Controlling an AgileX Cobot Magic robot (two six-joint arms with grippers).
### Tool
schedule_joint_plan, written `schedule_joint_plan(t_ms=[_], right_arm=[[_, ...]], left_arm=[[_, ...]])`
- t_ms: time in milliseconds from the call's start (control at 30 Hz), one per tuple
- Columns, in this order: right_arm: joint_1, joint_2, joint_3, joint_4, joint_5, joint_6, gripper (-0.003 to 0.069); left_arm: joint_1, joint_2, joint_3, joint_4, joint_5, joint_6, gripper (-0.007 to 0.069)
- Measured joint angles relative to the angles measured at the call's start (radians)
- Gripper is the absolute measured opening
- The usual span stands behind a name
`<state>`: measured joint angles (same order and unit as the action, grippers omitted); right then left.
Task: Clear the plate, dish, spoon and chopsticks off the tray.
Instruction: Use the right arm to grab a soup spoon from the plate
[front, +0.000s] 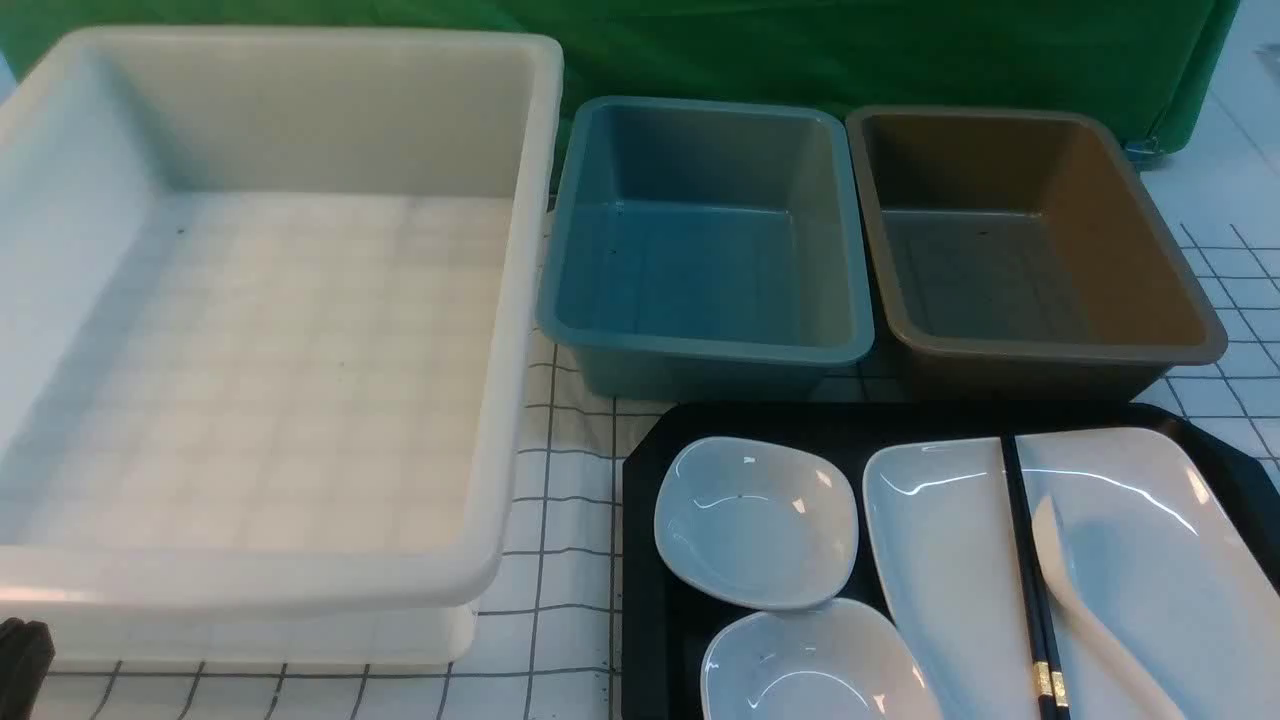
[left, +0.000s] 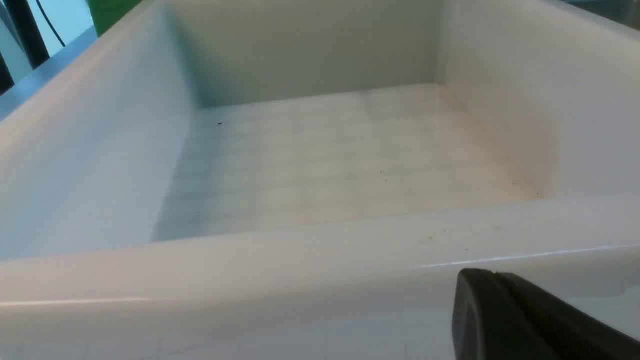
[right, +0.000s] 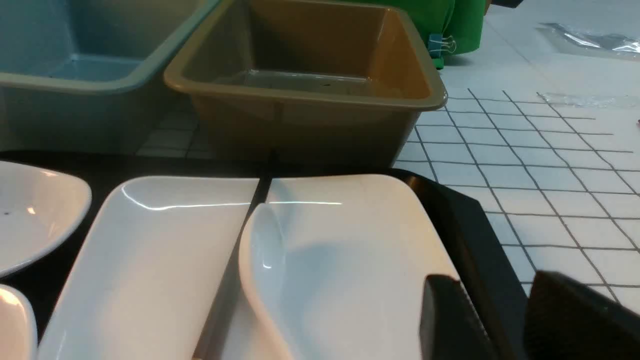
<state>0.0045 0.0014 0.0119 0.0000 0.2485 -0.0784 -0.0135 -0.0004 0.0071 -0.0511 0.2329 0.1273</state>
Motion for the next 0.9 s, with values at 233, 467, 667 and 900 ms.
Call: schedule_joint_plan(t_ms=[233, 467, 667, 900], right_arm=[[0.0, 0.0, 0.0, 0.0, 0.0, 0.0, 0.0247], [0.0, 0.0, 0.0, 0.0, 0.0, 0.0, 0.0247], [0.0, 0.0, 0.0, 0.0, 0.0, 0.0, 0.0247], [0.0, 0.0, 0.0, 0.0, 0.0, 0.0, 0.0247]], left_arm=[[0.0, 0.0, 0.0, 0.0, 0.0, 0.0, 0.0005], [0.0, 0.0, 0.0, 0.0, 0.0, 0.0, 0.0005], [0.0, 0.0, 0.0, 0.062, -0.014, -0.001, 0.0005], [0.0, 0.0, 0.0, -0.233, -0.294, -0.157, 0.0005]])
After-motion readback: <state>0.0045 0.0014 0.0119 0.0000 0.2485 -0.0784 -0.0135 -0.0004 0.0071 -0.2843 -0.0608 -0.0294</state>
